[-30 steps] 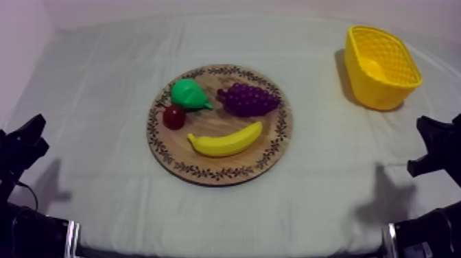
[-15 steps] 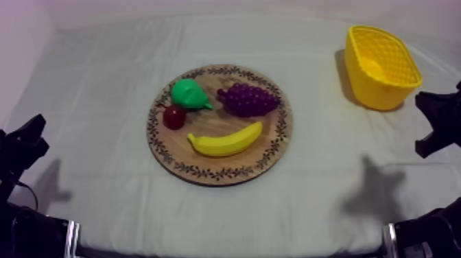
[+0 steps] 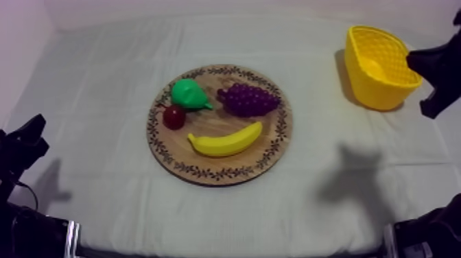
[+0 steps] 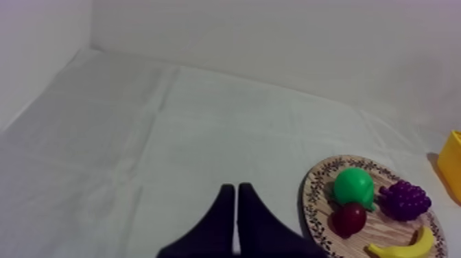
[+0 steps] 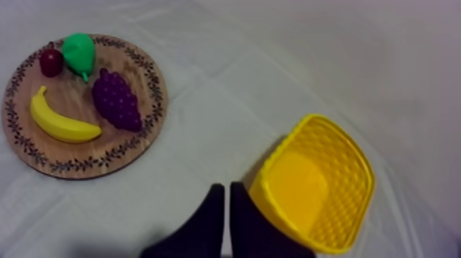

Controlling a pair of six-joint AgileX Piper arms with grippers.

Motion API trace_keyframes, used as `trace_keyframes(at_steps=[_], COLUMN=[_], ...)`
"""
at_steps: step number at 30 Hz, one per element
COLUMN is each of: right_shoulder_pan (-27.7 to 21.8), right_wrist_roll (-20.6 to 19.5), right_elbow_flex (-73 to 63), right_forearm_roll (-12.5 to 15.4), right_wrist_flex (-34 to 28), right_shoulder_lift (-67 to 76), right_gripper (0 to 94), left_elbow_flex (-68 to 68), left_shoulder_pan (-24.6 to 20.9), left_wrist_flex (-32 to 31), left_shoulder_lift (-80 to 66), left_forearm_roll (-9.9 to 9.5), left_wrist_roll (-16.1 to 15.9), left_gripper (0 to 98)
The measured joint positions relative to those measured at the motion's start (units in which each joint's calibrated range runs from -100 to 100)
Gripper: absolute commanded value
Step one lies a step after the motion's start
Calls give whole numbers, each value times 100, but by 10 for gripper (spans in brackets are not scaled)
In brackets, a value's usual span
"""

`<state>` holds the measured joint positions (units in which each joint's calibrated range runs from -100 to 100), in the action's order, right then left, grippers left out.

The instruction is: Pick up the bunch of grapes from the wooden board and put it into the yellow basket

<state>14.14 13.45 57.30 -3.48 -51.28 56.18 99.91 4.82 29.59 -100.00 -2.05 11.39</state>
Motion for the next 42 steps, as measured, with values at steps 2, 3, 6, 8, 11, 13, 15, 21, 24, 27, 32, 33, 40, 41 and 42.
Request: trace_keyframes(at_steps=[2, 3, 6, 8, 11, 13, 15, 21, 24, 27, 32, 33, 40, 41, 42], right_shoulder_pan=[105, 143, 266, 343, 433, 479, 523, 617, 681, 759, 845, 856, 923, 935, 960], right_wrist_roll=[-11, -11, -7, -4, -1, 9, 53, 152, 148, 144, 173, 180, 336, 352, 381], right_elbow_flex=[-307, -420, -765, -965, -1198, -1327, -1496, -2096, -2405, -2685, -3145, -3252, -4005, -4119, -4236], right_forearm_roll=[-28, -35, -52, -72, -93, -108, -95, -31, -52, -92, -120, -132, -144, -144, -144], right_wrist_flex=[-153, -200, -374, -486, -560, -613, -711, -1013, -1090, -1222, -1437, -1488, -1942, -1998, -2062], right_shoulder_lift=[-231, -337, -618, -802, -1041, -1211, -1396, -1941, -2238, -2503, -2878, -2957, -3578, -3665, -3782], right_gripper=[6, 6, 6, 6, 6, 6, 6, 6, 6, 6, 6, 6, 6, 6, 6], left_elbow_flex=[0, 0, 0, 0, 0, 0, 0, 0, 0, 0, 0, 0, 0, 0, 0], left_shoulder_pan=[0, 0, 0, 0, 0, 0, 0, 0, 0, 0, 0, 0, 0, 0, 0], left_wrist_flex=[0, 0, 0, 0, 0, 0, 0, 0, 0, 0, 0, 0, 0, 0, 0], left_shoulder_lift=[0, 0, 0, 0, 0, 0, 0, 0, 0, 0, 0, 0, 0, 0, 0], left_forearm_roll=[0, 0, 0, 0, 0, 0, 0, 0, 0, 0, 0, 0, 0, 0, 0], left_wrist_roll=[0, 0, 0, 0, 0, 0, 0, 0, 0, 0, 0, 0, 0, 0, 0], left_gripper=[1, 1, 1, 1, 1, 1, 1, 1, 1, 1, 1, 1, 1, 1, 1])
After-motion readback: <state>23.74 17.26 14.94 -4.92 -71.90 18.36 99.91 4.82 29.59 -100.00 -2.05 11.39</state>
